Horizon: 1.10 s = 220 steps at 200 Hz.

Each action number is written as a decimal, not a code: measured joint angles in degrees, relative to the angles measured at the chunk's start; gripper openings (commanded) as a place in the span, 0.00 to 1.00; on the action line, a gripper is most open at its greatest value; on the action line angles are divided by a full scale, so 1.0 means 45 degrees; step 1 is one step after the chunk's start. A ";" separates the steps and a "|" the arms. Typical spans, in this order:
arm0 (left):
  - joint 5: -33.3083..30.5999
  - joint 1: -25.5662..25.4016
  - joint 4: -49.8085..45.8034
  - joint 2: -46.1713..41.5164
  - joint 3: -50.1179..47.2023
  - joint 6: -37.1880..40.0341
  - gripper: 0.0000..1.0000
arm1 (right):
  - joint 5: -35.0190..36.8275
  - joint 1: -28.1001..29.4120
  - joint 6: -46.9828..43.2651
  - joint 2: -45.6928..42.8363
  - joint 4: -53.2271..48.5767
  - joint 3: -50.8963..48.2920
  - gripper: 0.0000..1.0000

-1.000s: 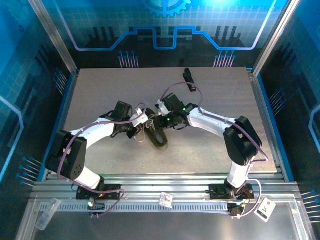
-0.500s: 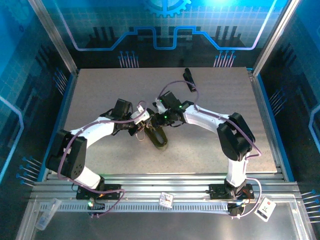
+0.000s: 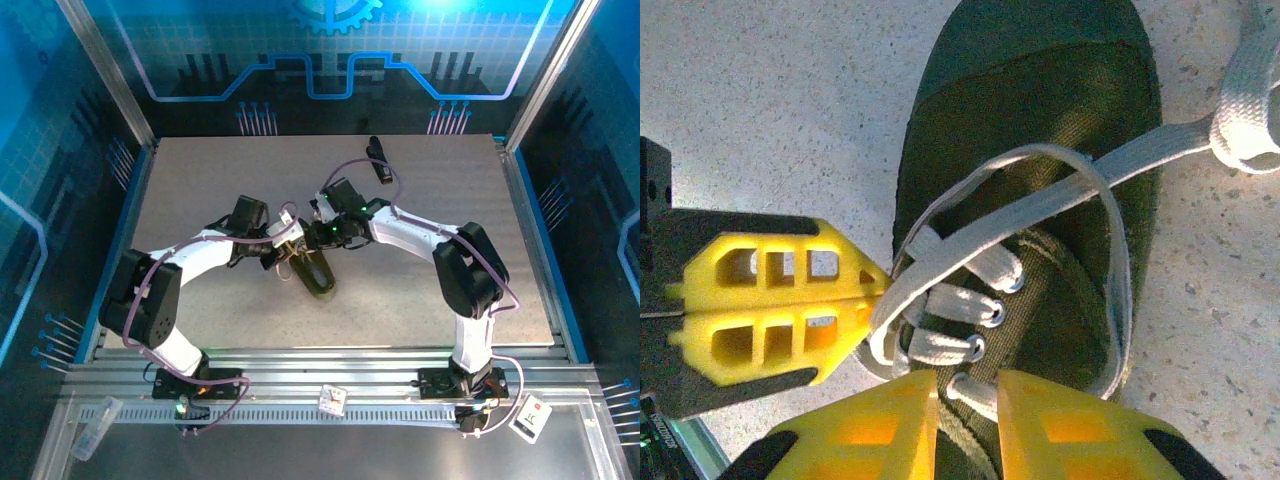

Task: Tie the shoes

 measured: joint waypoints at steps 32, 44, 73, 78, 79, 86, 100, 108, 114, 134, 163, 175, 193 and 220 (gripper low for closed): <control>0.0131 0.0000 0.0010 -0.0180 -0.0024 0.0092 0.00 | -0.0257 -0.0029 0.0097 0.0321 0.0131 0.0311 0.24; 0.0151 0.0000 0.0019 -0.0369 -0.0063 0.0112 0.00 | -0.0384 -0.0029 0.0146 0.0495 0.0219 0.0447 0.24; 0.0170 0.0000 0.0010 -0.0709 -0.0087 0.0345 0.00 | -0.0729 -0.0029 0.0282 0.1088 0.0437 0.0821 0.26; 0.0170 0.0000 0.0015 -0.0738 -0.0092 0.0359 0.00 | -0.0782 -0.0029 0.0311 0.1195 0.0452 0.0899 0.27; 0.0170 0.0000 0.0015 -0.0743 -0.0092 0.0364 0.00 | -0.0797 -0.0029 0.0316 0.1209 0.0461 0.0908 0.27; 0.0170 0.0000 0.0015 -0.0767 -0.0092 0.0393 0.00 | -0.0889 -0.0029 0.0330 0.1331 0.0481 0.0991 0.28; 0.0170 0.0000 0.0010 -0.0767 -0.0097 0.0427 0.00 | -0.1049 -0.0029 0.0335 0.1496 0.0573 0.1098 0.30; 0.0175 0.0000 0.0015 -0.0767 -0.0097 0.0432 0.00 | -0.1141 -0.0039 0.0335 0.1530 0.0636 0.1103 0.31; 0.0180 0.0000 0.0015 -0.0767 -0.0102 0.0437 0.00 | -0.1229 -0.0049 0.0330 0.1545 0.0665 0.1103 0.32; 0.0219 0.0000 0.0015 -0.0767 -0.0102 0.0529 0.00 | -0.1486 -0.0073 0.0325 0.1554 0.0884 0.1103 0.35; 0.0262 0.0000 0.0019 -0.0767 -0.0102 0.0661 0.00 | -0.1928 -0.0073 0.0321 0.1554 0.1409 0.1098 0.36; 0.0291 0.0015 0.0024 -0.0767 -0.0102 0.0661 0.00 | -0.2059 -0.0078 0.0325 0.1554 0.1642 0.1073 0.36; 0.0389 0.0083 0.0044 -0.0763 -0.0102 0.0651 0.00 | -0.2307 -0.0155 0.0379 0.1549 0.2084 0.0860 0.36; 0.0617 0.0078 0.0121 -0.0729 -0.0107 0.0617 0.00 | -0.2696 -0.0340 0.0646 0.1511 0.2701 0.0384 0.37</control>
